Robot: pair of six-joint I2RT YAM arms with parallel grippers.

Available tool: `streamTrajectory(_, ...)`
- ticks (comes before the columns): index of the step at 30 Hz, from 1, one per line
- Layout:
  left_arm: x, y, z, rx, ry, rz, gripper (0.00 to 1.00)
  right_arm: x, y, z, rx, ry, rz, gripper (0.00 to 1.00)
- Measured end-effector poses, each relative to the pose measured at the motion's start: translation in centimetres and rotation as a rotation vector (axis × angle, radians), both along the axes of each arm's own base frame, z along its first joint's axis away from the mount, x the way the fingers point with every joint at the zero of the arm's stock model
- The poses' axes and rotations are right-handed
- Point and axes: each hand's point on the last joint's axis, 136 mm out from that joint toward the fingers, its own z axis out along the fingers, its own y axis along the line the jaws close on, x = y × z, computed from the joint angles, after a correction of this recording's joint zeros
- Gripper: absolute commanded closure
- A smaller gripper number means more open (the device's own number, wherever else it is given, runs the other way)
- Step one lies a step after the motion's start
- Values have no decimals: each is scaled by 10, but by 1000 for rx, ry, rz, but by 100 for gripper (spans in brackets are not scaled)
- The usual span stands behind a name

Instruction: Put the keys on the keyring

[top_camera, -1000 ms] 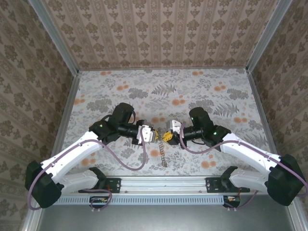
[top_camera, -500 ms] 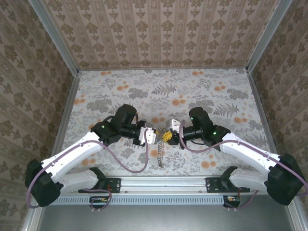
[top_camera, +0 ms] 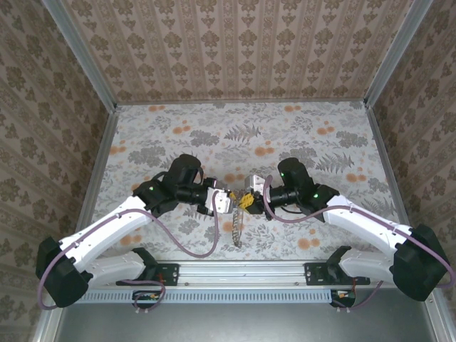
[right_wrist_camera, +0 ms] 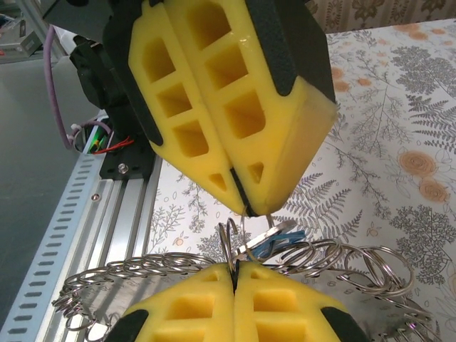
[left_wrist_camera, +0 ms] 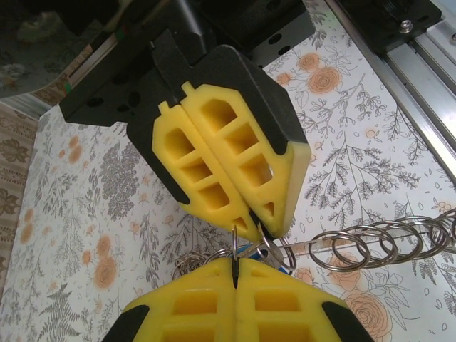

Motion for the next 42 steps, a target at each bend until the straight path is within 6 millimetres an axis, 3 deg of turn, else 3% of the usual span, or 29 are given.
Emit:
streamTrajectory(30, -3, 7, -3, 30, -51, -10, 100, 14, 1, 9, 51, 12, -44, 100)
streamTrajectory(42, 0, 11, -14, 64, -57, 18, 100, 14, 0, 18, 87, -31, -52, 100)
